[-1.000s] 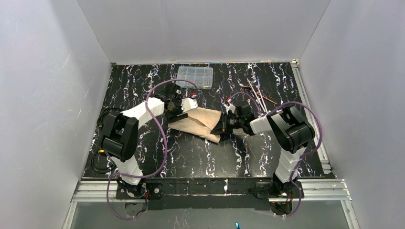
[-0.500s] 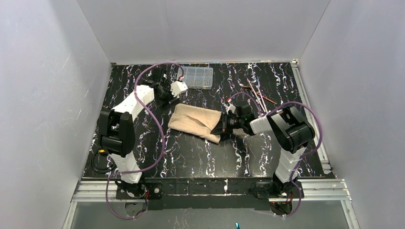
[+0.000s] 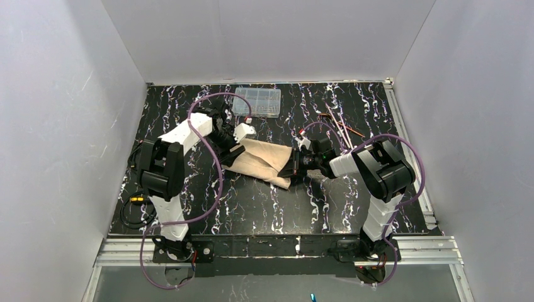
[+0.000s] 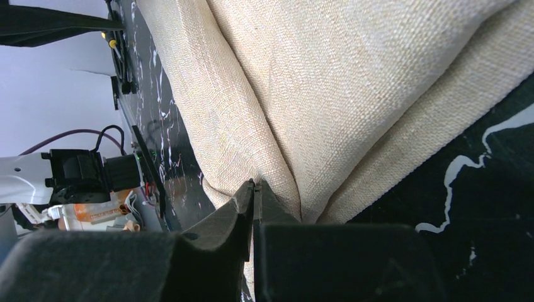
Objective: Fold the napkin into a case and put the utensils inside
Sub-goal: Rotate the 2/3-rectangle-folded napkin at the center of the board.
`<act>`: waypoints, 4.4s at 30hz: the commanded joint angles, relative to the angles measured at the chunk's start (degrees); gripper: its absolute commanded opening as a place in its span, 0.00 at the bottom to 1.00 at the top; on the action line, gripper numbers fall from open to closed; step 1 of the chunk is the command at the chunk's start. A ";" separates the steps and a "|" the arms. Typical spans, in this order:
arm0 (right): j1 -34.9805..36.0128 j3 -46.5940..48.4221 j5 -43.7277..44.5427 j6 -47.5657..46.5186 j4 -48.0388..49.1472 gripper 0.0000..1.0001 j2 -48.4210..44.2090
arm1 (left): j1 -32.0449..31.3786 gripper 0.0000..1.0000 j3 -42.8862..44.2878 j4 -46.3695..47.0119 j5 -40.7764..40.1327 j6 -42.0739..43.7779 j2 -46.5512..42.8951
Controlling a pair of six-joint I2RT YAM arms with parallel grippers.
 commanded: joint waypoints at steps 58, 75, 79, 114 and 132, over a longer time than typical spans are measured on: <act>-1.47 27.24 13.67 -17.50 -28.55 0.27 -0.09 | -0.86 0.88 2.63 8.01 -10.72 -13.47 -4.60; -0.97 21.62 22.58 -20.09 -33.45 0.17 3.42 | -1.82 0.82 -3.92 3.20 -6.94 -11.04 -0.40; -0.17 16.70 22.00 -18.95 -33.88 0.16 0.53 | -1.86 0.80 -2.01 6.99 -11.13 -10.49 2.88; 8.08 22.29 20.50 -21.10 -40.33 0.12 -1.56 | -4.37 0.84 -0.72 -2.05 1.16 -27.29 -0.05; 13.31 4.20 15.69 -2.07 -17.36 0.07 -4.69 | -5.99 0.81 22.48 -1.28 -3.56 -28.64 19.86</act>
